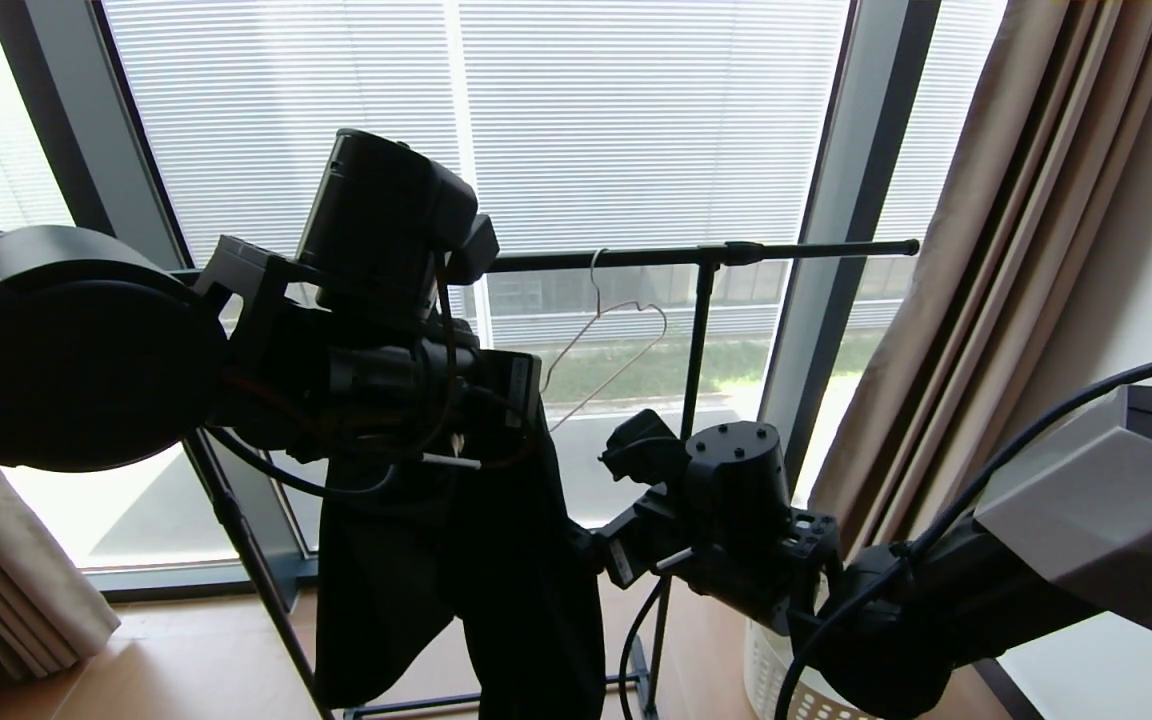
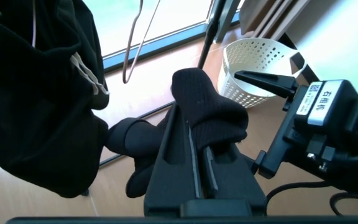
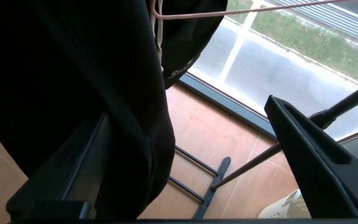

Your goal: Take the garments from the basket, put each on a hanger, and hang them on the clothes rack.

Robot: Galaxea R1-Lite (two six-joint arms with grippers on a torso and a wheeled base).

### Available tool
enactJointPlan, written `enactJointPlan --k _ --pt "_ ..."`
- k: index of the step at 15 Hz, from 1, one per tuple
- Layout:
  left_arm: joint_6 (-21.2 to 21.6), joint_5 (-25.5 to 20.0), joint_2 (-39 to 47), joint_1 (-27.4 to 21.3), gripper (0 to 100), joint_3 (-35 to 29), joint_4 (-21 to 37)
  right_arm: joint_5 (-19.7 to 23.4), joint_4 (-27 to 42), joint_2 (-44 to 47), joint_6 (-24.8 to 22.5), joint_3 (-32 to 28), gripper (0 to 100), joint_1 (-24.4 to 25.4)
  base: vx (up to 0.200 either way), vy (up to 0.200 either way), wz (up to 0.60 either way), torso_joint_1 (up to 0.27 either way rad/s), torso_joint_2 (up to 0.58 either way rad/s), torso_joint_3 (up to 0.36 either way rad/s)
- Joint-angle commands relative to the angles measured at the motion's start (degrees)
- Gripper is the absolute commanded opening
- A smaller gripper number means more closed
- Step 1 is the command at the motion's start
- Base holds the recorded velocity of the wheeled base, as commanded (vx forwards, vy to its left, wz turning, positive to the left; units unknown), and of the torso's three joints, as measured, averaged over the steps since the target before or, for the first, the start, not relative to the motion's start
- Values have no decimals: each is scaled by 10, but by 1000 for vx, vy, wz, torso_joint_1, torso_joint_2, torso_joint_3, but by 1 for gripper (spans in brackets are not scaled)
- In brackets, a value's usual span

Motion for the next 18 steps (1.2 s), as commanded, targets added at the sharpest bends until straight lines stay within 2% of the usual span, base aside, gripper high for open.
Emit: enactJointPlan --k 1,4,5,8,13,18 --pt "0 0 -4 0 0 1 0 0 0 13 -1 -3 100 0 0 0 0 0 0 0" --pt "2 -1 -8 1 0 8 0 -1 -2 18 0 -10 100 -1 0 0 0 0 0 0" --pt "2 -1 -8 1 0 11 0 -2 -3 16 0 -10 0 -1 0 0 0 0 0 0" --pt "2 -3 -8 2 0 22 0 -9 -5 -21 1 2 0 -14 0 0 0 0 0 0" --pt "4 -20 1 24 0 45 -1 -7 9 -106 2 0 0 -96 0 0 0 0 0 0" --pt "3 -42 23 24 0 54 0 -8 57 -161 1 -1 0 -93 0 0 0 0 0 0"
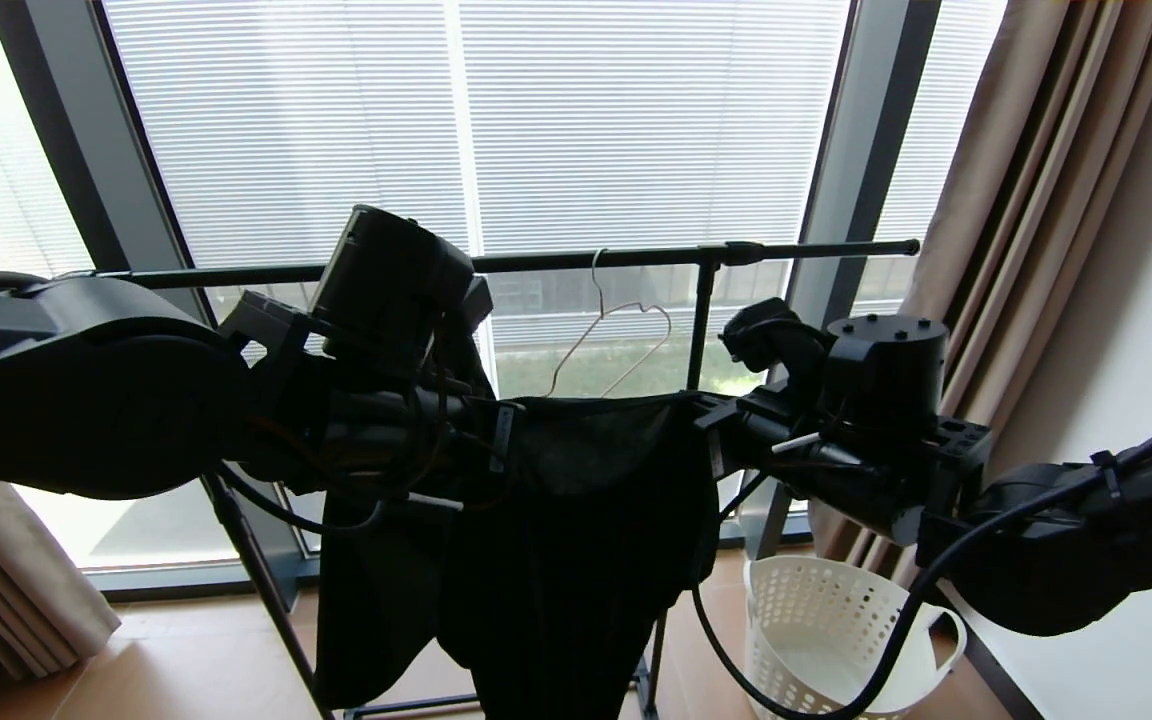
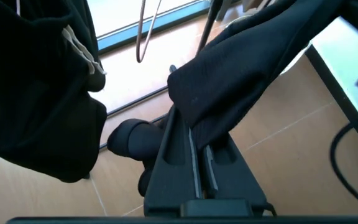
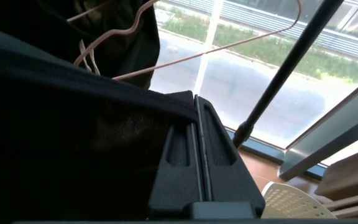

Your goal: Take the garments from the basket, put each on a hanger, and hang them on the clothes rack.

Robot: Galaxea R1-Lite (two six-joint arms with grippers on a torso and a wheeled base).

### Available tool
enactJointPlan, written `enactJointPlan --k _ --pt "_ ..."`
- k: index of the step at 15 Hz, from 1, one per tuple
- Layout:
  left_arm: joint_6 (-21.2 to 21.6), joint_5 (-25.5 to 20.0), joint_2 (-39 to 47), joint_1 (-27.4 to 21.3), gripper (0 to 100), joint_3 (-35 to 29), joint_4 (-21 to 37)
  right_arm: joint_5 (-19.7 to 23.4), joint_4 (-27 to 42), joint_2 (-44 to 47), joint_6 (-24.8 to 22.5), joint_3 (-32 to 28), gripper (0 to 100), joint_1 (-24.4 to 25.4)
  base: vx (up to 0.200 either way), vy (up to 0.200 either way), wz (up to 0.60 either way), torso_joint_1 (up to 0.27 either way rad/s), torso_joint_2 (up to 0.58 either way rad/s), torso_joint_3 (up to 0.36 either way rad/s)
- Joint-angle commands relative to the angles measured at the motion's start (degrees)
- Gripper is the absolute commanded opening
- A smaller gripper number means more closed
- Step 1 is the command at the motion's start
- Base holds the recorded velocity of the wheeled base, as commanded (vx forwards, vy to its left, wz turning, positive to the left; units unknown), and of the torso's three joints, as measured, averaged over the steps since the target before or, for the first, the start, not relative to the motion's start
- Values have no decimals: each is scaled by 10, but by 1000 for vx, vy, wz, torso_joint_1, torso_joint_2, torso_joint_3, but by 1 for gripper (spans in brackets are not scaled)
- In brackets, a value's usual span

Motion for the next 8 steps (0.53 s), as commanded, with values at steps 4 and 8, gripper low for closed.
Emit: enactJointPlan --k 4,8 --pt "-1 -3 12 -3 0 5 0 -1 9 -35 -1 5 0 7 0 0 0 0 0 0" --pt "18 -4 -6 -16 100 45 -1 -1 8 -40 0 13 0 2 0 0 0 0 0 0"
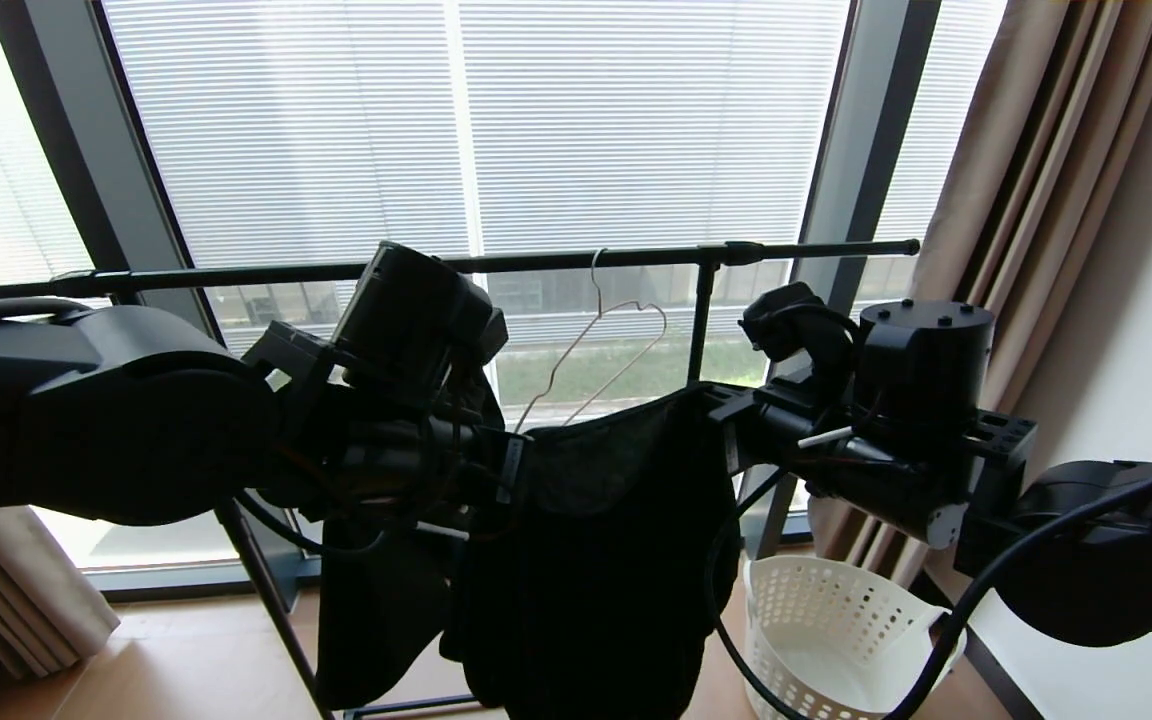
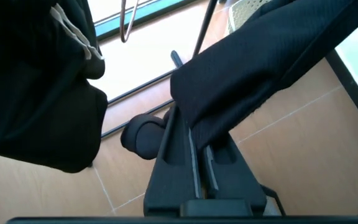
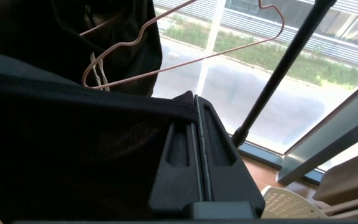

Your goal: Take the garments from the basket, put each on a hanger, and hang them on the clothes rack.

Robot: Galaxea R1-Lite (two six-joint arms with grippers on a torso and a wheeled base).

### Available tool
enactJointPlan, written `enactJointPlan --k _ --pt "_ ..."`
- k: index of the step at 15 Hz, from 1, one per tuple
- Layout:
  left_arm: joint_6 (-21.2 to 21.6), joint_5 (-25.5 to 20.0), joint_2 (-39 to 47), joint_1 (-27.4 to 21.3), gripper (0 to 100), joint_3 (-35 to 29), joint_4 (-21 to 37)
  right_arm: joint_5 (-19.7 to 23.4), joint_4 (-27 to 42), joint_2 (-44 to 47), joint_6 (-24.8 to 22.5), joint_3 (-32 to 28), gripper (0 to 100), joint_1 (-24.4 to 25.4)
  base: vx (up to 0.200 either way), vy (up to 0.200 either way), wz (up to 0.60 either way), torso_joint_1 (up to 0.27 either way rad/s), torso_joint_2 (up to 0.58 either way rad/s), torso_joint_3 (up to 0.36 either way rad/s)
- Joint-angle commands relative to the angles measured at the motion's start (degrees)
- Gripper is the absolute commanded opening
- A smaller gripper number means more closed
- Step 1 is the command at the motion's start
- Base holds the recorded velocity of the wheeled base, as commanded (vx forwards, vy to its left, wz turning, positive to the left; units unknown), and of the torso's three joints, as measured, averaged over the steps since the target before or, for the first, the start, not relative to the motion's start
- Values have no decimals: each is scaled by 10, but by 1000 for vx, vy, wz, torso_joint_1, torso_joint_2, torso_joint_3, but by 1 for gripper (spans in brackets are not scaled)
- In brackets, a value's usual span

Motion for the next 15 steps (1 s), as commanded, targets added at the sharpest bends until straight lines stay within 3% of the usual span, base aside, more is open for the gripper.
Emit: enactJointPlan --k 1,4,6,7,10,15 --pt "27 0 -26 -6 100 40 0 0 0 -9 1 -1 0 -12 0 0 0 0 0 0" --pt "74 -33 -73 -6 100 99 -5 0 -2 -20 14 -1 0 -25 0 0 0 0 0 0" --pt "79 -55 -83 -5 100 111 -11 0 -2 -33 28 17 0 -29 0 0 0 0 0 0" --pt "87 -64 -84 -2 100 134 -53 3 -10 -77 44 94 0 -36 0 0 0 0 0 0" --pt "137 -64 -80 3 100 161 -118 6 -48 -107 45 180 0 -64 0 0 0 0 0 0" --pt "146 -64 -63 22 100 157 -164 11 -71 -124 35 195 0 -69 40 0 0 0 0 1"
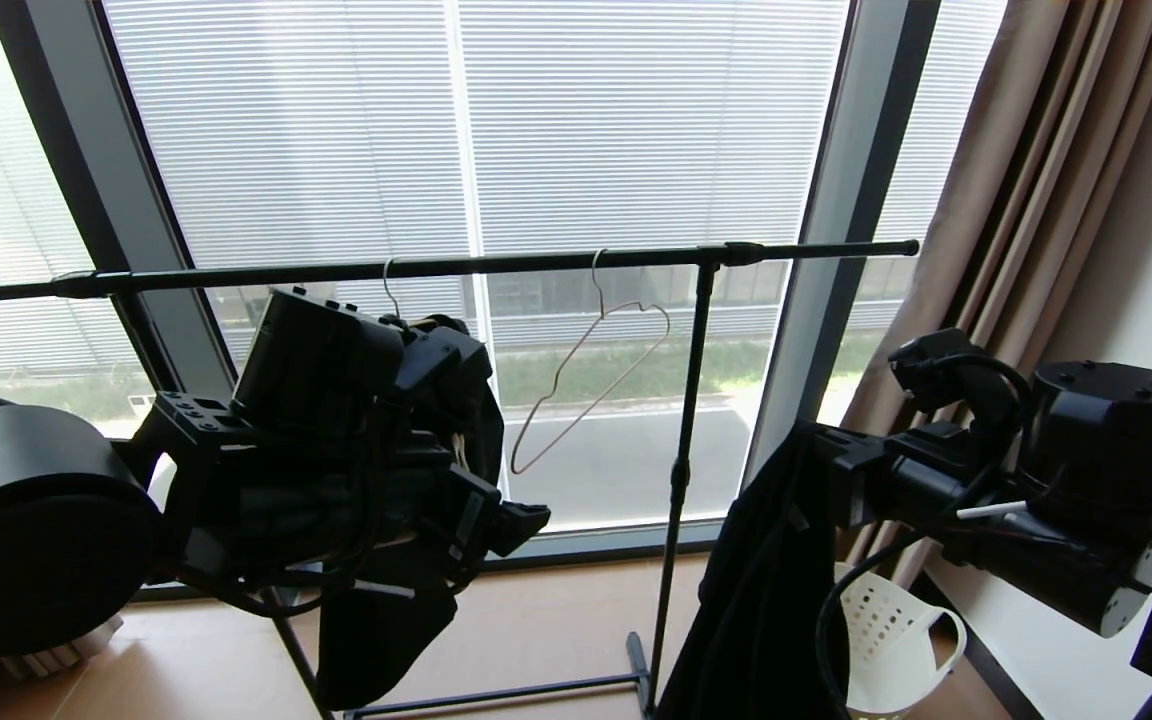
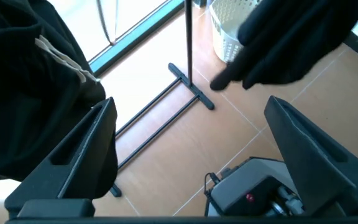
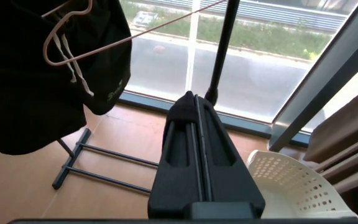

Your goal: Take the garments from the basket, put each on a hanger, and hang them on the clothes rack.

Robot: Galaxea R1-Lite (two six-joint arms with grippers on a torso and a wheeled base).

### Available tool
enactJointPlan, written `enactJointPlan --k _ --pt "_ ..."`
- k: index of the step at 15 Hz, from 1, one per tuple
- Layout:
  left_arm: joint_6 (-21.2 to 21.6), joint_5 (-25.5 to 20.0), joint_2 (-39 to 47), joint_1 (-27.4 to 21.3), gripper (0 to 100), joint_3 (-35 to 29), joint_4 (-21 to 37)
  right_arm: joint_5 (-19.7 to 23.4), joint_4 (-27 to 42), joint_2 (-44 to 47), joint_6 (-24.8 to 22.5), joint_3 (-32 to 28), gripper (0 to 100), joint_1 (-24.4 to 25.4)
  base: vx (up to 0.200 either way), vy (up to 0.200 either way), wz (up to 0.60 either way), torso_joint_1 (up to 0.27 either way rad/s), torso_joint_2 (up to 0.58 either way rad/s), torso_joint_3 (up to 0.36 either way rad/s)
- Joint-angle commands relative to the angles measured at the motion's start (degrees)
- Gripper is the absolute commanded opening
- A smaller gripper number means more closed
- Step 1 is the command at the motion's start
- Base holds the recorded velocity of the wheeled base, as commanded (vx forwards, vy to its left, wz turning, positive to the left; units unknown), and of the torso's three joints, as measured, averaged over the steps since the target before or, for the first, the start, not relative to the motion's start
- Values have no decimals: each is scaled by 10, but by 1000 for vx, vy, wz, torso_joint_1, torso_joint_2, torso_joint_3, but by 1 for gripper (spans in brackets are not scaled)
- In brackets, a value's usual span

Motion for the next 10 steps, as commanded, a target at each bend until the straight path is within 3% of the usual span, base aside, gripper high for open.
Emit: enactJointPlan --k 1,4,7,10 --pt "0 0 8 5 100 0 -2 0 -1 -12 0 5 0 -1 200 0 0 -7 -2 7" --pt "-1 0 22 5 100 -6 -8 -1 0 -15 0 5 0 -1 200 0 0 -4 -1 4" --pt "0 -1 54 6 100 -23 -26 -1 0 -15 -1 6 0 -1 0 0 0 0 0 0" --pt "18 -1 117 24 100 -87 -39 -1 -1 -16 -3 5 0 -1 0 0 0 0 0 0"
